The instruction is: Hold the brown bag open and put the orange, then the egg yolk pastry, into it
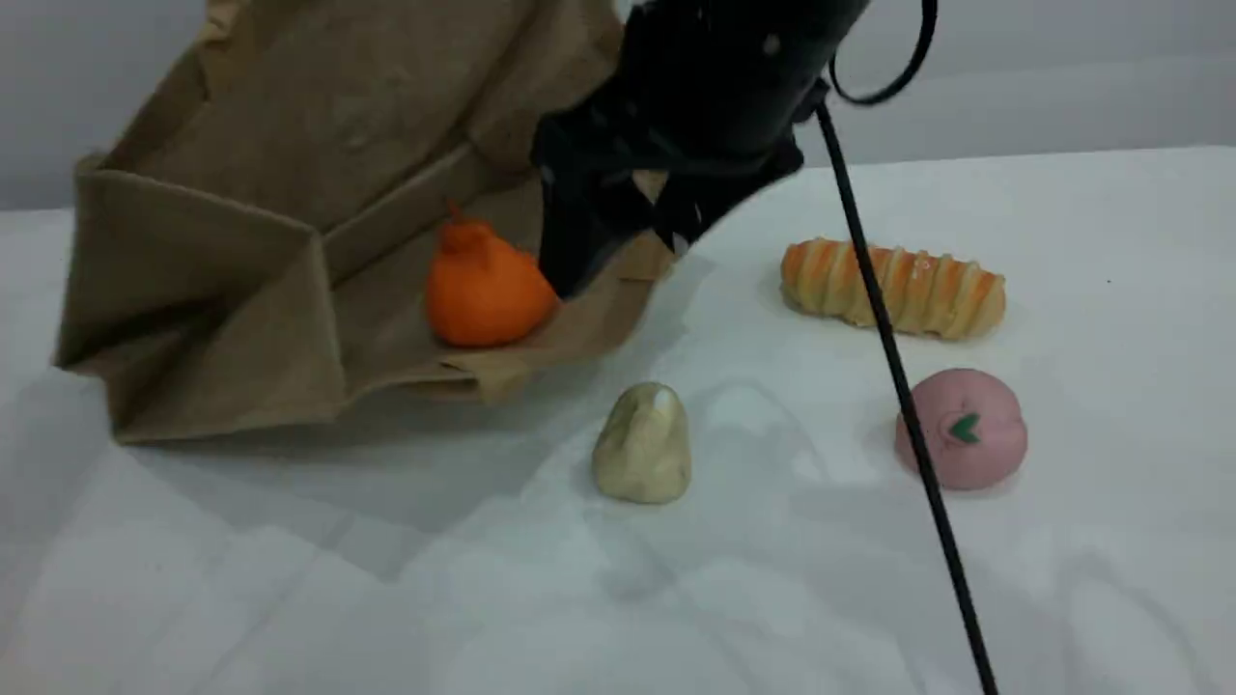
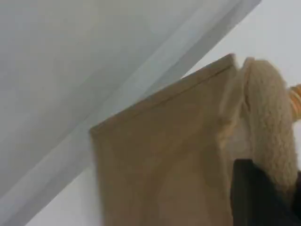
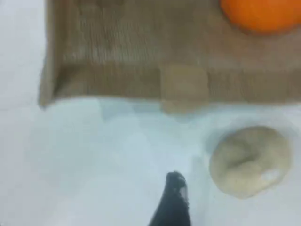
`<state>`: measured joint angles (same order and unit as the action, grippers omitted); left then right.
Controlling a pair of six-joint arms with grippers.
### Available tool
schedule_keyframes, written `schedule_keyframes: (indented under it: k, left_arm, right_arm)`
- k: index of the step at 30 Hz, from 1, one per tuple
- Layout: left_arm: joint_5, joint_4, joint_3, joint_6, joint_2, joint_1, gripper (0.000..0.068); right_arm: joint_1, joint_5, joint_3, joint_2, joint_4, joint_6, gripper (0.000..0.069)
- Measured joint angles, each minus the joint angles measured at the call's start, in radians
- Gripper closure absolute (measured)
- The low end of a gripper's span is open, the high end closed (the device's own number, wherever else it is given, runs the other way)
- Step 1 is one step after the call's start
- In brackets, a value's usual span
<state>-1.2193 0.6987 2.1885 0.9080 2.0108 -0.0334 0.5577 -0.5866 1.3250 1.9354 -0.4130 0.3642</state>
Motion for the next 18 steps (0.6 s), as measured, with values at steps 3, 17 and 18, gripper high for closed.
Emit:
schedule_keyframes:
  k: [3,17,18]
  left_arm:
    - [-0.003,0.030,-0.001,0.000,0.000,-0.004,0.0598]
    - [-0.002,0.064,-0.001,0.000,0.000,-0.004,0.0598]
    - [-0.002,0.064,-0.001,0.000,0.000,-0.004,0.0598]
  right_arm:
    - [0.000,0.023,0.000,0.042,-0.010,0.000,0.0124]
    - [0.001,0.141,0.000,0.236,-0.014,0.000,0.0124]
    - [0.001,0.148,0.000,0.243,-0.014,-0.001,0.0124]
